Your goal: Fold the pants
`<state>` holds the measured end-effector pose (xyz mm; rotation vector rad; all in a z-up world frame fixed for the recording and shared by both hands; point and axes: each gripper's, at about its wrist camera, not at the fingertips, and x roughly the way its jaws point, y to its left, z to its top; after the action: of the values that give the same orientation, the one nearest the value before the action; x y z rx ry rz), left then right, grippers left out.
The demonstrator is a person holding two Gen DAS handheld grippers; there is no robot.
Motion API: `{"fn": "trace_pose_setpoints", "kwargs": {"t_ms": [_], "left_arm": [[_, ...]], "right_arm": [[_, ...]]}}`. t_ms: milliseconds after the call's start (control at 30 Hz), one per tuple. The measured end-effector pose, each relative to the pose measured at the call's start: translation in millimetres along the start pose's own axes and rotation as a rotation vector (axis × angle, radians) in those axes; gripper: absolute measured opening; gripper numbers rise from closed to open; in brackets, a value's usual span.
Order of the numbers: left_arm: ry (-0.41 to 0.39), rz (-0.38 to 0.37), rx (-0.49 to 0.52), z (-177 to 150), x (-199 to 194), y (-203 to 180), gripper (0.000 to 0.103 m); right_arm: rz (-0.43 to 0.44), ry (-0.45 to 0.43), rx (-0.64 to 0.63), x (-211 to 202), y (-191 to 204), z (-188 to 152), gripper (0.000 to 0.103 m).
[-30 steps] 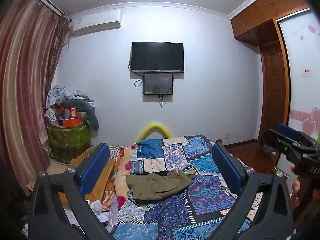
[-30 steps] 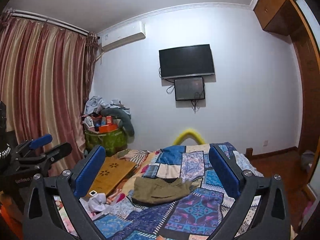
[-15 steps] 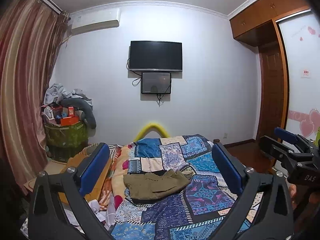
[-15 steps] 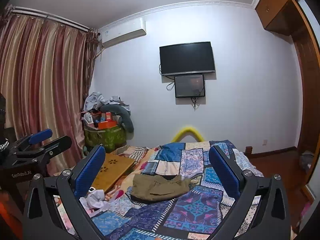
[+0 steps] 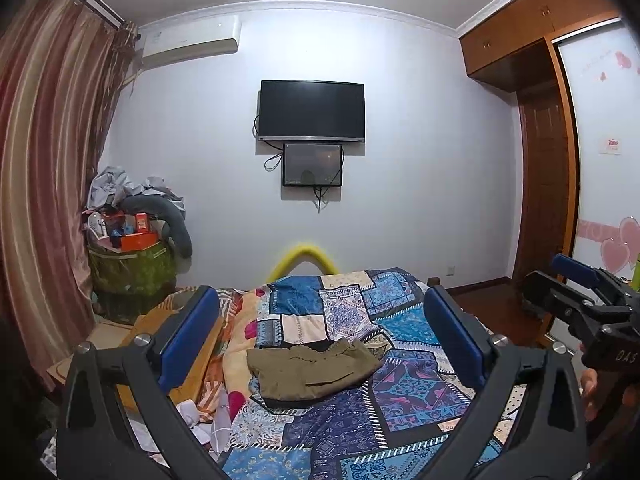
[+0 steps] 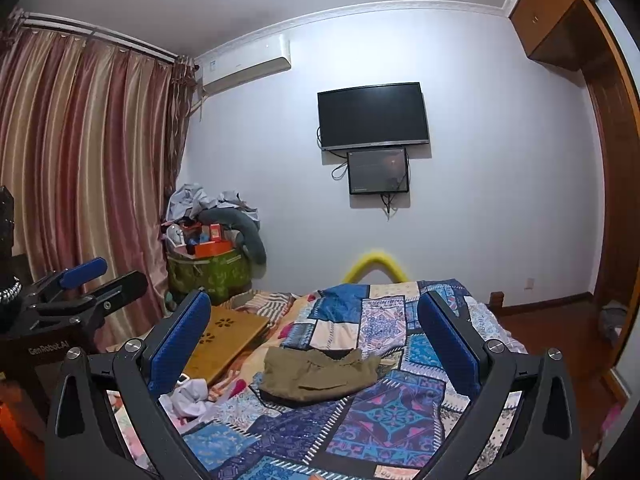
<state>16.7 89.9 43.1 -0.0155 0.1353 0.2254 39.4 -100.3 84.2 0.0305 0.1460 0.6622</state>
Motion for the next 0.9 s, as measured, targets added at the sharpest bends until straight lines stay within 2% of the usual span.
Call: {"fn": "trace_pose_setpoints", "kwargs": {"t_ms": [467, 900], "left_arm": [[0.008, -0.005, -0.003, -2.1, 4.0, 0.7, 0.103], [0.023, -0.044, -0.010, -4.3, 7.6, 1.5, 0.103]], "right_arm": [[0.000, 0.010, 0.007, -0.8, -0.6, 1.7, 0.103], [-0.004, 0.014, 0.016, -0.4, -2.7, 2.0, 0.103]]}}
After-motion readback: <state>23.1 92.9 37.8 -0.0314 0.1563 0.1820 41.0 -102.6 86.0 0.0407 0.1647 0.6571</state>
